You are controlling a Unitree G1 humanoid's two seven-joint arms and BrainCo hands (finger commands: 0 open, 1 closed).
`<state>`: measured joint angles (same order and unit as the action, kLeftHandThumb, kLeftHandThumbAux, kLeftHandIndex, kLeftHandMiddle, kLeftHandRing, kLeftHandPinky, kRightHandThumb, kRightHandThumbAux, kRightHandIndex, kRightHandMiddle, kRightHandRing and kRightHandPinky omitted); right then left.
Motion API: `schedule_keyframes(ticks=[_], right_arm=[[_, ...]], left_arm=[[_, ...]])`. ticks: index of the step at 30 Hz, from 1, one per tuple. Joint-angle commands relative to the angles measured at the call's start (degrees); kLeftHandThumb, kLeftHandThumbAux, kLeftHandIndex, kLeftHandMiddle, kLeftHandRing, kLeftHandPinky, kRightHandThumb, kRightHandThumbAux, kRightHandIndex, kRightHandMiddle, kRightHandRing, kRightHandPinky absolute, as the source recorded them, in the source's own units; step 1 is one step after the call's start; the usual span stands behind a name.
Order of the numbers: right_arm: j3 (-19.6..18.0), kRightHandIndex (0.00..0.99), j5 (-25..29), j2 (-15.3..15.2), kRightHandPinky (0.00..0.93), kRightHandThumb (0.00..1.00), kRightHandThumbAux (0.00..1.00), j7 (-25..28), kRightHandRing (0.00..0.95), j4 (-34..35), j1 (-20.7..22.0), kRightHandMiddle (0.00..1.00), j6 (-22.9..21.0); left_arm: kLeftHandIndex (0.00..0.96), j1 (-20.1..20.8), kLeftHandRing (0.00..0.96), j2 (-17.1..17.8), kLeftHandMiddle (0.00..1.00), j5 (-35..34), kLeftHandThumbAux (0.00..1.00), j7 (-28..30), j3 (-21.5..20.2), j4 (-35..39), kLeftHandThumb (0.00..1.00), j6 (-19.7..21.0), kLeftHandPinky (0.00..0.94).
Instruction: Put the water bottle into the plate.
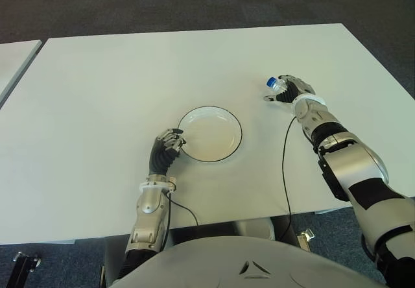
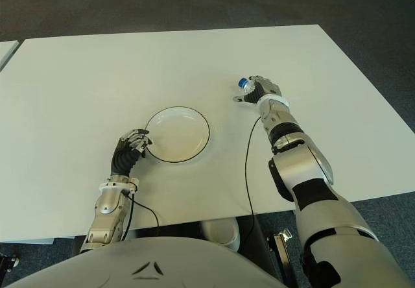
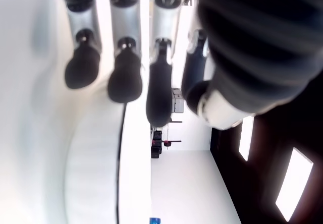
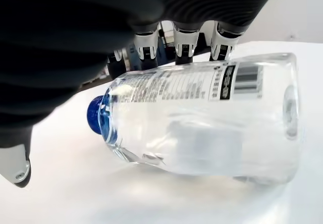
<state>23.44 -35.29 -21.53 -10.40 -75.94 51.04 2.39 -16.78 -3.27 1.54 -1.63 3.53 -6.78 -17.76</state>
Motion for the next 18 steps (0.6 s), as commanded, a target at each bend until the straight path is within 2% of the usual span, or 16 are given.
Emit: schedule_keyframes(ticks=[1, 8, 18], right_arm=[[-1.5, 0.000, 1.8, 0.1, 0.000, 0.273, 0.511, 0.8, 0.000, -1.2, -2.6, 0.000, -0.4], [-3.6, 0.000, 3.4, -0.1, 0.000, 0.272, 0.541, -0.3, 0.000, -1.5, -4.1, 0.000, -0.2], [-6.0, 0.000, 5.1, 0.2, 0.000, 0.336, 0.597, -3.9, 0.000, -1.8, -6.2, 0.000, 0.2]], left_arm=[[0.405, -0.2, 0.757, -0.2, 0.571, 0.0, 0.677, 0.7, 0.8, 0.3, 0.836, 1.2, 0.743], [0.404, -0.1, 0.761, -0.2, 0.574, 0.6, 0.677, 0.4, 1.0, 0.6, 0.836, 2.1, 0.747], [0.402, -0.5, 0.763, -0.3, 0.576, 1.1, 0.678, -0.2, 0.9, 1.6, 0.835, 2.9, 0.746]])
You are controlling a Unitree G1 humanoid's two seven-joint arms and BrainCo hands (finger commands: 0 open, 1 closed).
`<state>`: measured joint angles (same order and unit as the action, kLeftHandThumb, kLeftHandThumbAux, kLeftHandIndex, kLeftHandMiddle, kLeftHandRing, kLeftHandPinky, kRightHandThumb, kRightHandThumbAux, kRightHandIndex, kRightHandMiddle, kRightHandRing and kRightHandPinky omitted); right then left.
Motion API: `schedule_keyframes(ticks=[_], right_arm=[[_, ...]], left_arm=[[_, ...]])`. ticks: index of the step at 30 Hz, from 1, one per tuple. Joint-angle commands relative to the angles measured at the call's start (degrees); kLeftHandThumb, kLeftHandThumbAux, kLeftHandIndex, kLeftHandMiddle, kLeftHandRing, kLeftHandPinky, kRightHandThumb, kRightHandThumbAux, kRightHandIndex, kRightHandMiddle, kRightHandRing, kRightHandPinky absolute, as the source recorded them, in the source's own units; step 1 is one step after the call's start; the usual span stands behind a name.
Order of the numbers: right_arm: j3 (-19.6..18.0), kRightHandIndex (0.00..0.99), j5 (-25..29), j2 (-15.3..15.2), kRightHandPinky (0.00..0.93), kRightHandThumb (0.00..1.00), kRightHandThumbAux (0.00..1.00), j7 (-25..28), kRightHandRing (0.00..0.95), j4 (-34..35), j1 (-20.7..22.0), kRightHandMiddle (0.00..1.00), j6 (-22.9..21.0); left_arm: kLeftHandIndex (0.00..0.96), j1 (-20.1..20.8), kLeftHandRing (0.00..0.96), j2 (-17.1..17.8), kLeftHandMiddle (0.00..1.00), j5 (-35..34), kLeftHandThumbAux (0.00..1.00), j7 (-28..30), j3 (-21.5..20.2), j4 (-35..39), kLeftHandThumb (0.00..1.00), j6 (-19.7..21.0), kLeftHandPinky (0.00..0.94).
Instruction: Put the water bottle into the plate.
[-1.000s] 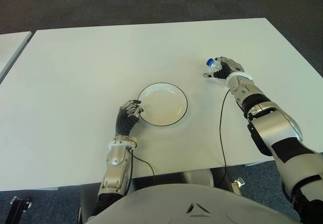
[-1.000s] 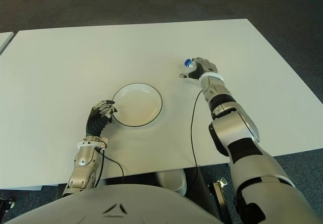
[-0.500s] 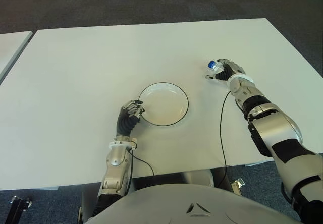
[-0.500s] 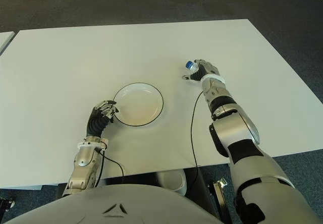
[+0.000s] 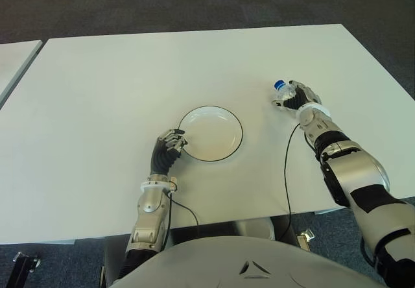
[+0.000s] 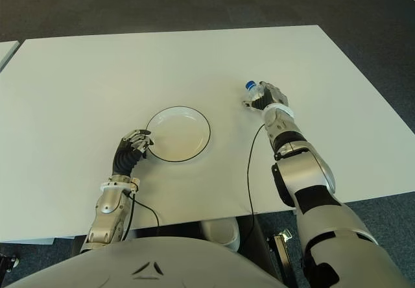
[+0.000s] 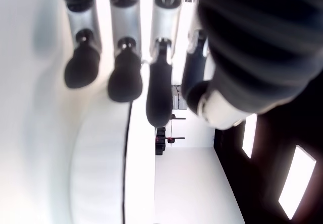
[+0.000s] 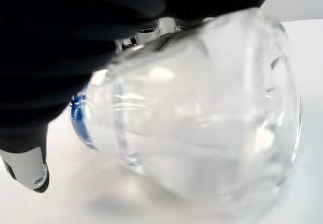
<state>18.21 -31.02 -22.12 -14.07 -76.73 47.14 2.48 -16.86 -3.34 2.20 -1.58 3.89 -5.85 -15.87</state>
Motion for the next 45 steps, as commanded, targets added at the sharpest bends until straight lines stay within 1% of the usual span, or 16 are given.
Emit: schedule_keyframes(ticks=[1, 3, 7, 14, 19, 26, 30, 35, 36, 37, 38, 40, 41, 43, 44, 45], right_arm=[[-0.9, 0.000, 0.9, 0.8, 0.000, 0.347, 0.606, -0.5, 0.000, -1.0, -2.6, 0.000, 0.2], [-1.2, 0.000, 1.0, 0.7, 0.000, 0.357, 0.616, -1.0, 0.000, -1.3, -3.6, 0.000, 0.3], [-1.4, 0.000, 0.9, 0.6, 0.036, 0.369, 0.642, -1.4, 0.000, -1.5, -4.6, 0.000, 0.4], [-1.1, 0.000, 0.4, 0.6, 0.062, 0.410, 0.681, -1.3, 0.000, -2.0, -5.8, 0.000, 0.0], [-0.9, 0.000, 0.1, 0.9, 0.064, 0.427, 0.688, -0.8, 0.000, -2.2, -6.6, 0.000, -0.8], [-0.2, 0.000, -0.8, 1.1, 0.039, 0.444, 0.692, -0.1, 0.000, -2.5, -7.8, 0.000, -1.7], [1.1, 0.000, -2.0, 1.5, 0.044, 0.446, 0.695, 1.6, 0.000, -2.7, -8.8, 0.000, -3.7], [3.0, 0.000, -3.3, 2.1, 0.078, 0.437, 0.702, 3.6, 0.000, -2.6, -7.9, 0.000, -7.6], [3.3, 0.071, -3.4, 2.4, 0.097, 0.443, 0.699, 3.7, 0.007, -2.3, -7.6, 0.023, -8.6], [3.6, 0.116, -3.7, 2.5, 0.109, 0.447, 0.697, 3.6, 0.012, -2.3, -7.6, 0.038, -9.5], [3.8, 0.224, -3.8, 2.6, 0.111, 0.536, 0.705, 3.5, 0.022, -2.2, -7.7, 0.064, -10.0], [4.1, 0.319, -3.8, 2.6, 0.117, 0.614, 0.712, 3.4, 0.040, -2.3, -8.0, 0.101, -10.6], [4.2, 0.339, -3.8, 2.6, 0.120, 0.630, 0.713, 3.4, 0.045, -2.4, -8.2, 0.111, -10.8], [4.3, 0.390, -3.8, 2.6, 0.136, 0.671, 0.715, 3.4, 0.077, -2.4, -8.4, 0.169, -11.1], [4.2, 0.397, -3.7, 2.3, 0.138, 0.676, 0.716, 3.8, 0.082, -2.7, -8.7, 0.178, -11.0], [4.1, 0.408, -3.7, 2.0, 0.166, 0.685, 0.716, 4.1, 0.115, -2.9, -8.9, 0.210, -10.9]], left_arm=[[0.402, -0.5, 0.763, -0.3, 0.576, 0.4, 0.678, -0.3, 0.4, 0.7, 0.835, 1.1, 0.747], [0.403, -0.7, 0.764, -0.5, 0.576, 0.4, 0.678, -0.6, 0.3, 0.9, 0.835, 1.1, 0.750], [0.404, -1.0, 0.767, -0.4, 0.576, 0.4, 0.677, -0.8, 0.1, 1.2, 0.835, 1.0, 0.757], [0.405, -1.0, 0.776, 0.1, 0.577, 0.4, 0.677, -0.7, -0.8, 0.7, 0.836, -1.0, 0.765], [0.406, -0.9, 0.779, 0.4, 0.576, -0.2, 0.677, -0.3, -1.4, 0.1, 0.836, -2.6, 0.764], [0.404, -0.8, 0.770, 0.4, 0.575, -1.0, 0.677, -0.1, -2.0, -0.7, 0.836, -4.1, 0.748], [0.404, -0.9, 0.767, 0.4, 0.575, -0.7, 0.678, -0.5, -2.3, -0.7, 0.836, -3.9, 0.748], [0.402, -0.9, 0.758, 0.0, 0.573, -0.3, 0.678, -1.2, -2.7, -0.6, 0.835, -3.4, 0.736], [0.401, -0.8, 0.757, 0.0, 0.572, -0.2, 0.678, -1.3, -2.8, -0.7, 0.835, -3.5, 0.739], [0.401, -0.8, 0.757, 0.0, 0.572, -0.2, 0.678, -1.3, -2.9, -0.8, 0.835, -3.8, 0.742], [0.401, -0.8, 0.757, 0.0, 0.572, -0.1, 0.678, -1.3, -3.0, -0.9, 0.835, -4.0, 0.744], [0.401, -0.7, 0.757, 0.0, 0.573, -0.2, 0.678, -1.3, -3.0, -0.9, 0.835, -4.0, 0.745], [0.401, -0.7, 0.757, 0.0, 0.573, -0.2, 0.678, -1.3, -3.0, -0.9, 0.835, -4.0, 0.745], [0.401, -0.7, 0.757, 0.0, 0.573, -0.2, 0.678, -1.3, -3.0, -0.8, 0.835, -3.9, 0.745], [0.401, -0.7, 0.757, 0.0, 0.574, -0.3, 0.678, -1.3, -3.1, -0.8, 0.835, -4.0, 0.744], [0.402, -0.6, 0.761, 0.0, 0.574, -0.3, 0.678, -1.3, -3.1, -0.8, 0.836, -4.0, 0.750]])
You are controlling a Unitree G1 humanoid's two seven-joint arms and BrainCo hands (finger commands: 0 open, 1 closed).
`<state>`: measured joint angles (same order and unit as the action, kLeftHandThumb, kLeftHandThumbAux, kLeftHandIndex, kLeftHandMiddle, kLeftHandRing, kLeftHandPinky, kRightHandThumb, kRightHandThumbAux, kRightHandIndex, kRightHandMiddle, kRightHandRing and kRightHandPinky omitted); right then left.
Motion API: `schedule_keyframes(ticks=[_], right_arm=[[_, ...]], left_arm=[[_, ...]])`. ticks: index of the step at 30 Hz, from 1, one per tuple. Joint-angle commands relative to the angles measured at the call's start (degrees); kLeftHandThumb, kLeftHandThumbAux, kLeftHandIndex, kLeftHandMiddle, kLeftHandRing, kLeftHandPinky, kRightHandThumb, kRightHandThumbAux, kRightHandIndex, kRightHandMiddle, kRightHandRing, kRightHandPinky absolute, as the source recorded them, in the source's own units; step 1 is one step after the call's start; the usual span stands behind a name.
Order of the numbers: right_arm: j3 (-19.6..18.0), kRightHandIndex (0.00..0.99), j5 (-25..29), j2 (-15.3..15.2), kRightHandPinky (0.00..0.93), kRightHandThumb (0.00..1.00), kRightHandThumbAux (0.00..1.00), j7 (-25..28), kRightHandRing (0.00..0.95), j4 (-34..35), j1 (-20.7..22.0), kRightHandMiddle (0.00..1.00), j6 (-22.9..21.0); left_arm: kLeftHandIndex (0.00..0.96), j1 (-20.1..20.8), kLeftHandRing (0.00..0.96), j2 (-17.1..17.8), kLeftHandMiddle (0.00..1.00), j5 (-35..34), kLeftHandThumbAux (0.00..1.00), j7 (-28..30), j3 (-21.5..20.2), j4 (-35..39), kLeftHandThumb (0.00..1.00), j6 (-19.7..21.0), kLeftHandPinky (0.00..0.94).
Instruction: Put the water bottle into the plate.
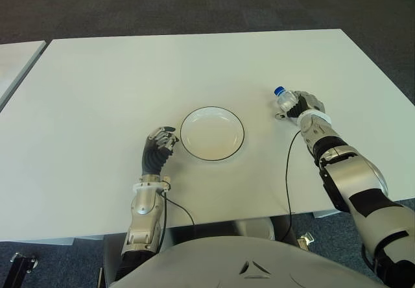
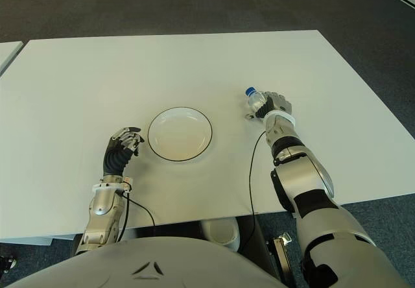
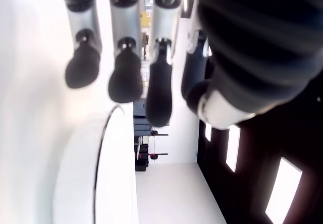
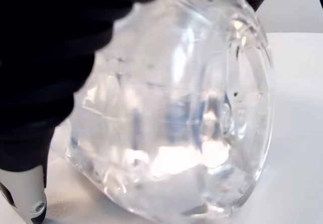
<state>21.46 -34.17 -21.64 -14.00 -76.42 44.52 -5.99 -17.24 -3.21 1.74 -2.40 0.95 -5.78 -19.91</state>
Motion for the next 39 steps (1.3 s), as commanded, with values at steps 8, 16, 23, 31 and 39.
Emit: schedule_keyframes(ticks=[8, 16, 23, 31, 39], right_arm=[[1.0, 0.428, -0.5, 1.6, 0.167, 0.697, 0.719, 5.4, 0.175, -3.3, -6.1, 0.272, -3.9], [1.5, 0.428, -0.7, 1.9, 0.241, 0.695, 0.725, 7.1, 0.190, -3.2, -4.8, 0.248, -5.7], [1.2, 0.428, -0.2, 1.9, 0.394, 0.694, 0.728, 7.6, 0.276, -3.2, -4.6, 0.263, -6.3], [0.0, 0.430, 1.0, 2.2, 0.747, 0.696, 0.730, 7.0, 0.656, -3.1, -3.9, 0.446, -6.8], [-1.9, 0.434, 1.9, 2.5, 0.876, 0.695, 0.730, 4.1, 0.840, -2.7, -3.2, 0.466, -5.6]], left_arm=[[0.405, -0.5, 0.771, -0.3, 0.577, -0.2, 0.677, -0.7, -0.6, -0.5, 0.837, 0.0, 0.751], [0.402, -0.5, 0.757, -0.7, 0.574, 0.0, 0.678, -1.6, -1.0, -0.2, 0.836, 0.4, 0.733], [0.399, -0.7, 0.741, -1.3, 0.566, -0.2, 0.678, -2.9, -1.3, 1.0, 0.835, 2.9, 0.718], [0.398, -0.7, 0.738, -1.3, 0.562, 0.5, 0.678, -4.7, -1.1, 1.8, 0.835, 4.2, 0.732], [0.398, -0.6, 0.733, -1.1, 0.560, 0.5, 0.678, -5.0, -1.2, 1.9, 0.835, 4.3, 0.727]])
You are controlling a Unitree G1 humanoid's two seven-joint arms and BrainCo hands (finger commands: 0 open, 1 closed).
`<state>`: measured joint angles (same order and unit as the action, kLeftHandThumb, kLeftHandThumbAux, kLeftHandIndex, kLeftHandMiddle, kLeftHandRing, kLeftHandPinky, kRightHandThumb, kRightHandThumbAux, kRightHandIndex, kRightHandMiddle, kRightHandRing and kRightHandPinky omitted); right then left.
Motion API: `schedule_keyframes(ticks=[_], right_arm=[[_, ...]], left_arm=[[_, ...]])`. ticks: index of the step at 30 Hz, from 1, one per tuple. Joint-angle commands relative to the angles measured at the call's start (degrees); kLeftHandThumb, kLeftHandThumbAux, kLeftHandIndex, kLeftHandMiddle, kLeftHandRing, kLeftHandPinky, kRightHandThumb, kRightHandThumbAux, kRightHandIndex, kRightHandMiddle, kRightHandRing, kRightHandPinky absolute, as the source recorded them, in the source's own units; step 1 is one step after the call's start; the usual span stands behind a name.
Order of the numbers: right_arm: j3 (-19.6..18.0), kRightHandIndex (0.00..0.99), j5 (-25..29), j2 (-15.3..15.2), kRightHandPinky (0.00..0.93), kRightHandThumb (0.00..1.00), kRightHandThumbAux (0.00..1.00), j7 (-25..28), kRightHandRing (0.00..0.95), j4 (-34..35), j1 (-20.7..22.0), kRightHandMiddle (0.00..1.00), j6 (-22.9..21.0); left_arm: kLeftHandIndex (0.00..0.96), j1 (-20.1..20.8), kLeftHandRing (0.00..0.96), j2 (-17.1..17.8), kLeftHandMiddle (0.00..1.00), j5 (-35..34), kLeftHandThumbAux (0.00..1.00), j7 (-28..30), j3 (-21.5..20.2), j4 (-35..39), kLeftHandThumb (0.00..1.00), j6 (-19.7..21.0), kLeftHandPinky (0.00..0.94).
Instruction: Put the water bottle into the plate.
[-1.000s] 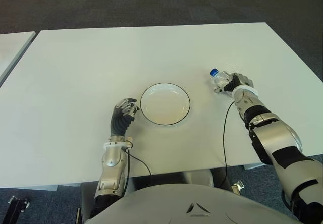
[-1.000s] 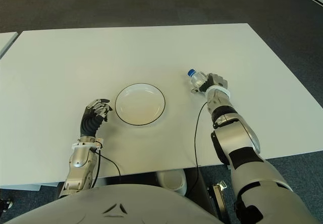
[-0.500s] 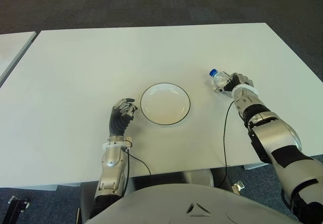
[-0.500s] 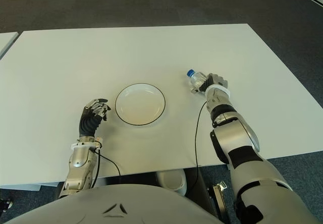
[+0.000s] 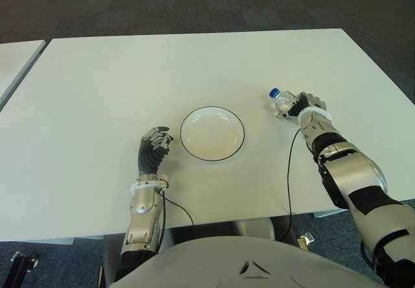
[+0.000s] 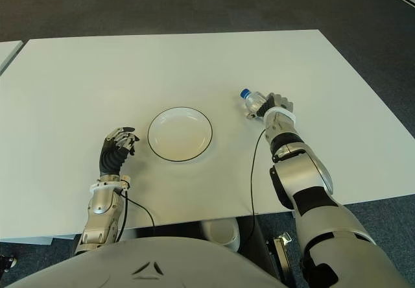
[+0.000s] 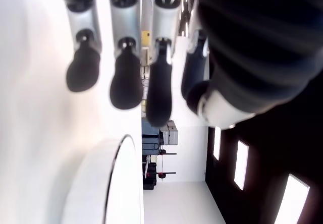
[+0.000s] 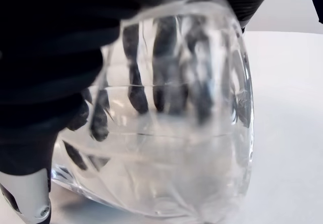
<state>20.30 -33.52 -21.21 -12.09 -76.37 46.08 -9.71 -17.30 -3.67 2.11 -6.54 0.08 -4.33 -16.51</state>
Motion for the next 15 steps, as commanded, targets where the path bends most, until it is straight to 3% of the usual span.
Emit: schedule_keyframes(ticks=[1, 6, 11, 15], right_arm=[[-1.1, 0.434, 1.4, 2.0, 0.878, 0.695, 0.730, 1.5, 0.844, -2.6, -4.4, 0.467, -1.5], [-2.3, 0.435, 1.9, 2.1, 0.875, 0.695, 0.729, -0.9, 0.855, -2.1, -2.2, 0.555, 0.0], [-2.5, 0.436, 1.8, 3.0, 0.850, 0.696, 0.728, -3.1, 0.849, -1.0, 1.6, 0.739, 1.5], [-2.0, 0.437, 1.5, 3.5, 0.841, 0.696, 0.728, -4.1, 0.841, 0.0, 3.3, 0.792, 3.3]], left_arm=[[0.398, -0.5, 0.733, -0.7, 0.560, 0.0, 0.678, -0.8, -0.4, 0.4, 0.835, 0.8, 0.728], [0.397, -0.2, 0.731, -0.7, 0.558, 0.0, 0.678, -0.9, -0.6, -0.1, 0.834, 0.0, 0.719], [0.395, -0.1, 0.747, -0.4, 0.562, 0.6, 0.679, -1.0, -0.5, -0.2, 0.834, -0.5, 0.752], [0.394, -0.1, 0.751, -0.3, 0.562, 0.9, 0.680, -1.2, -0.4, -0.2, 0.833, -0.7, 0.743]])
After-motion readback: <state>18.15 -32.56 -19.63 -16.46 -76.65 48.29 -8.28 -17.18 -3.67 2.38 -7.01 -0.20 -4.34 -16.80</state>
